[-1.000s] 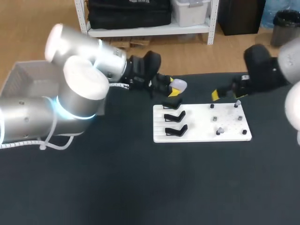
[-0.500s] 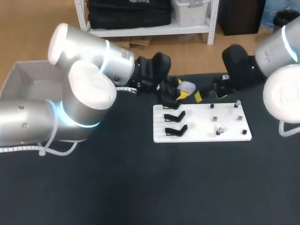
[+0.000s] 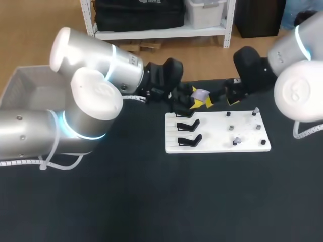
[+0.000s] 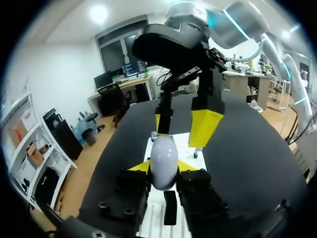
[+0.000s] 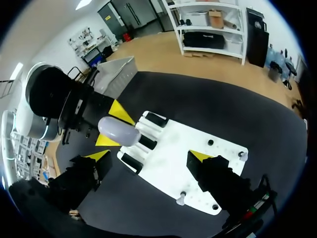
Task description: Pick up each earbud case from the left stands, insert the matching earbuds, close the lid, and place the case in the box.
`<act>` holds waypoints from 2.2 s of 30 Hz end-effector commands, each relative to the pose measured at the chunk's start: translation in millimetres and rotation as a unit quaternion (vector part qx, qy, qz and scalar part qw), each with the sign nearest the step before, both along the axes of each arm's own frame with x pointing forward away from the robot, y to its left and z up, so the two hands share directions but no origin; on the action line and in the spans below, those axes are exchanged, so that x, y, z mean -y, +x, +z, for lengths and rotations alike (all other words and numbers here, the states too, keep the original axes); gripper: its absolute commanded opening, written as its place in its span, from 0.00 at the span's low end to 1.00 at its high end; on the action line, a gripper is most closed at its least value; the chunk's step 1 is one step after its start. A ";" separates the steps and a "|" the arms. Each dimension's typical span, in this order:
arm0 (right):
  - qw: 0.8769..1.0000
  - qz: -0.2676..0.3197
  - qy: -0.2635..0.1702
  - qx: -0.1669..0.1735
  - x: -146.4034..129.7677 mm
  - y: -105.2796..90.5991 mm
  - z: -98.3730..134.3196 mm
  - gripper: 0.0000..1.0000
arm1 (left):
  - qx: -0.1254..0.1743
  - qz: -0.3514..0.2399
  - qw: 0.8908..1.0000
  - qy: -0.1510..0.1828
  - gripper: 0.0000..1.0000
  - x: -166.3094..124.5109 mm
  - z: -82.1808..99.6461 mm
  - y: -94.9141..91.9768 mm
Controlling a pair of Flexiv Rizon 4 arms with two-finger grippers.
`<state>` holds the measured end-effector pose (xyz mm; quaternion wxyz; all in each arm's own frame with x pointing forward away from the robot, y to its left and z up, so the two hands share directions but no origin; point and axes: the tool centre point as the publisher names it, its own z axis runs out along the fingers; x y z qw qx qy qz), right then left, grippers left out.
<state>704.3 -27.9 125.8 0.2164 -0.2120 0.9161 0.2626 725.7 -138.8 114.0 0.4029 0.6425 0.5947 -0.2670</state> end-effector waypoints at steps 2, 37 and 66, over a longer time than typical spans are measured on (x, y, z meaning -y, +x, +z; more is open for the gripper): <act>1.000 -0.003 0.001 0.003 2.3 3.2 3.4 1.00 | 0.000 -0.002 1.000 -0.001 0.00 -1.7 -0.4 -2.5; 0.973 -0.011 -0.222 0.067 114.9 5.6 13.6 1.00 | -0.064 -0.011 0.971 -0.230 0.00 -20.9 33.6 7.7; 0.956 -0.044 -0.289 0.002 133.3 9.1 -17.1 1.00 | -0.089 0.003 0.970 -0.225 0.00 -20.8 44.1 15.6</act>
